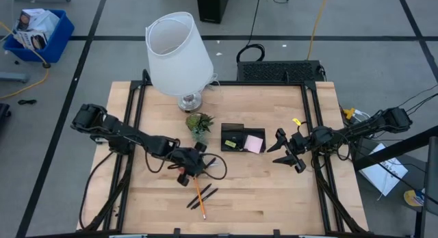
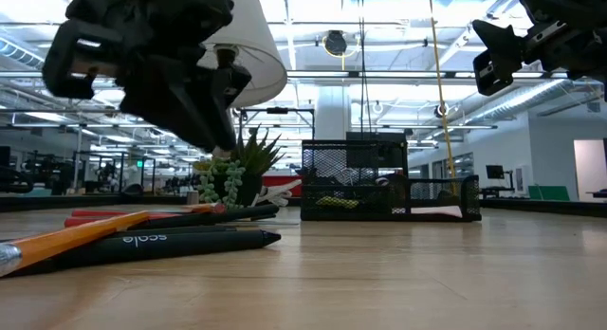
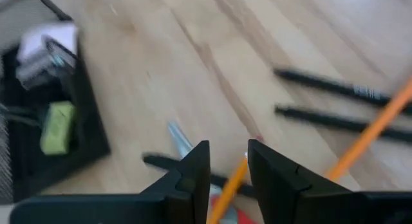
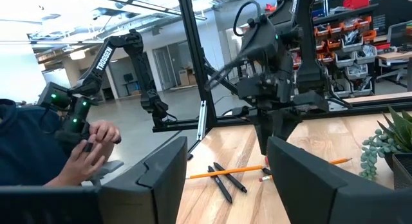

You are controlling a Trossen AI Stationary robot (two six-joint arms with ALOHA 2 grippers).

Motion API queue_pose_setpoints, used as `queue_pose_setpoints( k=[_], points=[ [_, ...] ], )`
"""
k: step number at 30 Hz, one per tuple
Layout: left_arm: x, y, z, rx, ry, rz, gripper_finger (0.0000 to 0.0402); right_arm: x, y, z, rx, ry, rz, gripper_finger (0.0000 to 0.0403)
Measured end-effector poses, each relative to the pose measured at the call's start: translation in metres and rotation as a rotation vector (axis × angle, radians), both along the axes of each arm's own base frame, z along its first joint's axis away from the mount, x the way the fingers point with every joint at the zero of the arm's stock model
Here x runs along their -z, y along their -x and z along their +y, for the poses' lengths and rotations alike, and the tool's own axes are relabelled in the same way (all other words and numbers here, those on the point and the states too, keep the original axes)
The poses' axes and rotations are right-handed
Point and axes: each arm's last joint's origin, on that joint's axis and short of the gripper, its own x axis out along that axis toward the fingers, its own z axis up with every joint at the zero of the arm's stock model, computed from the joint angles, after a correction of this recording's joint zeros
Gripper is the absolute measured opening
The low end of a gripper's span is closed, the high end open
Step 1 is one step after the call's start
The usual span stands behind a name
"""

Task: Pick and place office supplies into organizer
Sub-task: Put the orange pencil into the desk organizer

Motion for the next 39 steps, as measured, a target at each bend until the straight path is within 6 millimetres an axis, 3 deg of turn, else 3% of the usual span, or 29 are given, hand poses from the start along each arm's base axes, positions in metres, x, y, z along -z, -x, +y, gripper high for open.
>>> queue_pose_setpoints(
  k=[8,14,39],
  points=[
    [0.002,0.001,-0.001,0.038,0.014,0.016,0.0168,0.000,0.000,0.000,0.000,0.000,0.000,0.0210],
    [0.020,-0.009,-0.004,0.091,0.070,0.038,0.0190,0.000,0.000,0.000,0.000,0.000,0.000,0.0206],
    [0.041,-0.020,0.003,0.040,0.064,0.100,0.0157,0.000,0.000,0.000,0.000,0.000,-0.001,0.0211]
  ],
)
